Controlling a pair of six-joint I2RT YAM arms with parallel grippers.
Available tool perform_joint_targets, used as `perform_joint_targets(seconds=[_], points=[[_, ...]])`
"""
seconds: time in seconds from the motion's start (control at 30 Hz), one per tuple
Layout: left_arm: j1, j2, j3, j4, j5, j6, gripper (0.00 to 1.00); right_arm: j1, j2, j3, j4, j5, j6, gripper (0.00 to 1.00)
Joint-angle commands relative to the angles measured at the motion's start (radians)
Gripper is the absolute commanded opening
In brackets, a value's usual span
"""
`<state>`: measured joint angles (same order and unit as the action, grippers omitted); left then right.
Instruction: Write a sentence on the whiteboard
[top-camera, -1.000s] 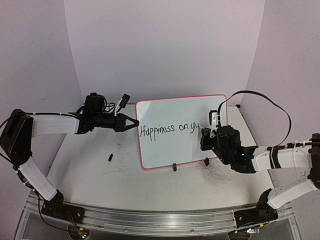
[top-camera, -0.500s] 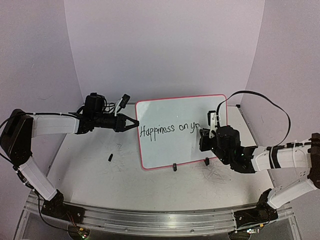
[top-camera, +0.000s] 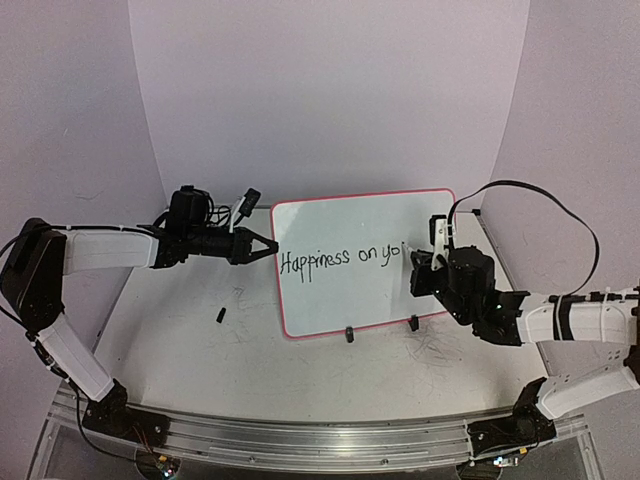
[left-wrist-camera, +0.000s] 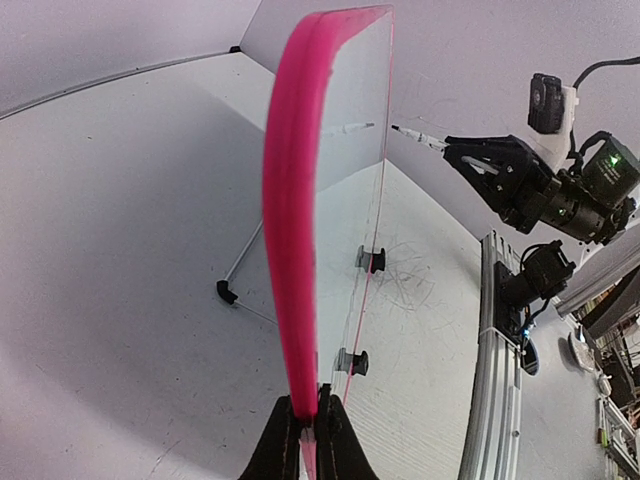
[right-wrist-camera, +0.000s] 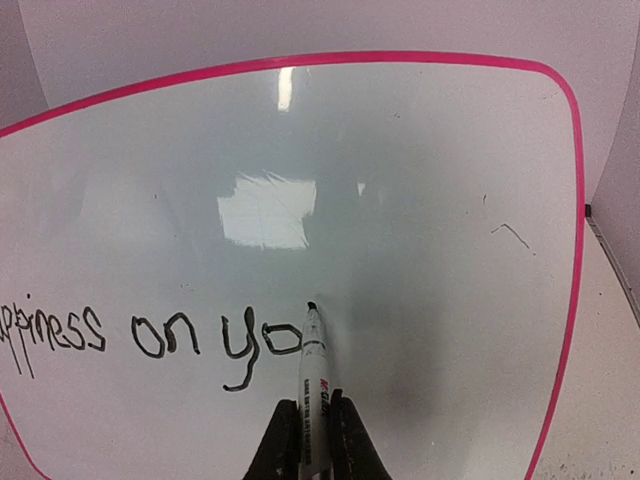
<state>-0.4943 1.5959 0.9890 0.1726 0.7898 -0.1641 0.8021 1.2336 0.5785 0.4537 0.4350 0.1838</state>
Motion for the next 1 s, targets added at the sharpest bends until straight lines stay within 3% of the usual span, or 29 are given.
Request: perform_joint_targets(seconds=[0.0,0.97], points=[[-0.032,-0.033,0.031,-0.023,0.033,0.033,0.00,-0.010,0.020,0.023,0.024,-0.002,-0.011,0.00],[-0.032,-0.037,0.030,-0.027,0.030,0.037,0.00,-0.018,0.020,-0.019,-0.044,-0.023,0.045,0.00]])
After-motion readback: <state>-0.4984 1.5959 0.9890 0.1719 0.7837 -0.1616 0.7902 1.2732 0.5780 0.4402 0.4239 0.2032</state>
